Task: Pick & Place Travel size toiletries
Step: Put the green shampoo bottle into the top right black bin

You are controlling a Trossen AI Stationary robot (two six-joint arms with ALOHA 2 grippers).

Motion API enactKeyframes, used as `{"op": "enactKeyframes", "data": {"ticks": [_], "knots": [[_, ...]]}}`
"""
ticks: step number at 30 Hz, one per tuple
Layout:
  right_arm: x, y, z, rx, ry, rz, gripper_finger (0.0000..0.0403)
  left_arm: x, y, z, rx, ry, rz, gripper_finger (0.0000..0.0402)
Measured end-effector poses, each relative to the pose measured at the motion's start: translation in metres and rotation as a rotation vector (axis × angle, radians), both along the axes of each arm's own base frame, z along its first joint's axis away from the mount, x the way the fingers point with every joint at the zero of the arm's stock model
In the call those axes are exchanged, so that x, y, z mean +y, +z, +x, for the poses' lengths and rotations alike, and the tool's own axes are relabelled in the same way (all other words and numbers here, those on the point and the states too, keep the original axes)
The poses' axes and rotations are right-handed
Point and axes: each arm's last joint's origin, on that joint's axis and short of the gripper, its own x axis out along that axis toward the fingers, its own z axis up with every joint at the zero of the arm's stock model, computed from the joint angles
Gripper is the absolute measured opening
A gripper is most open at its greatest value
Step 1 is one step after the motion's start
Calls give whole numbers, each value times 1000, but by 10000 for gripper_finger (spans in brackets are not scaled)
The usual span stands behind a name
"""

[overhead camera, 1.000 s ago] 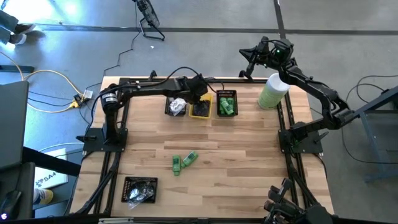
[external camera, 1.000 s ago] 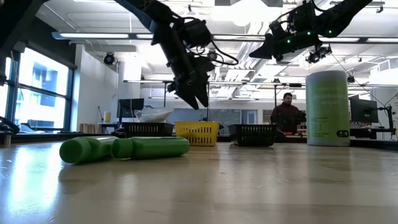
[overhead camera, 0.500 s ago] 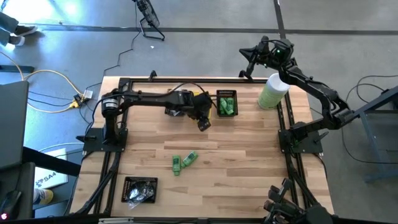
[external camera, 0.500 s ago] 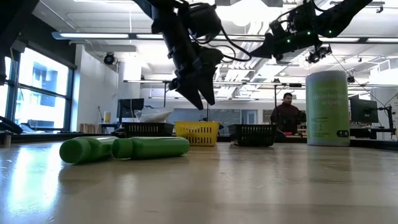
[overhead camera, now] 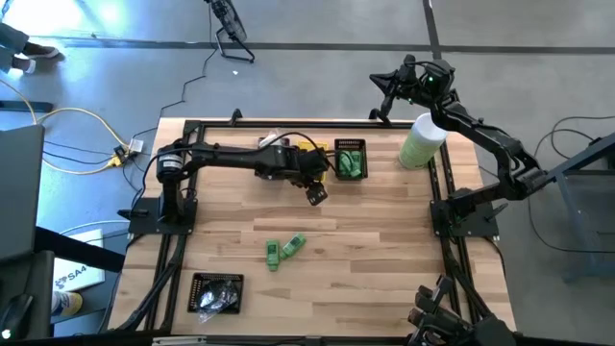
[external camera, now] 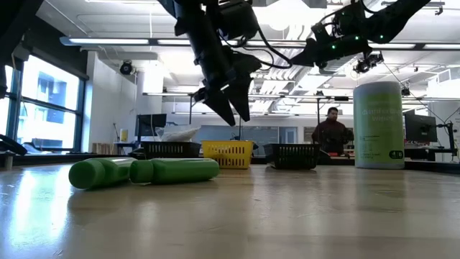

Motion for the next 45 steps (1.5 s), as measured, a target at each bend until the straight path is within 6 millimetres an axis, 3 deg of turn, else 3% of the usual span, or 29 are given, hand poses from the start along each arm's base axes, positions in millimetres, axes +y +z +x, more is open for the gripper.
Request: {"op": "enactKeyframes", "data": {"ticks": [5, 14, 30, 45], "knots": [[0, 0, 1, 0, 7, 1, 4, -13, -2, -1, 12, 35, -95, 245], [7, 0, 11, -3, 50, 6, 4, -72, -5, -2, 71, -62, -126, 245], [20, -3, 28, 0, 120, 59, 4, -139, -7, -13, 119, 138, -399, 245], [20, -5, 27, 11, 139, 79, 4, -146, -10, -21, 175, 239, -397, 245]]}}
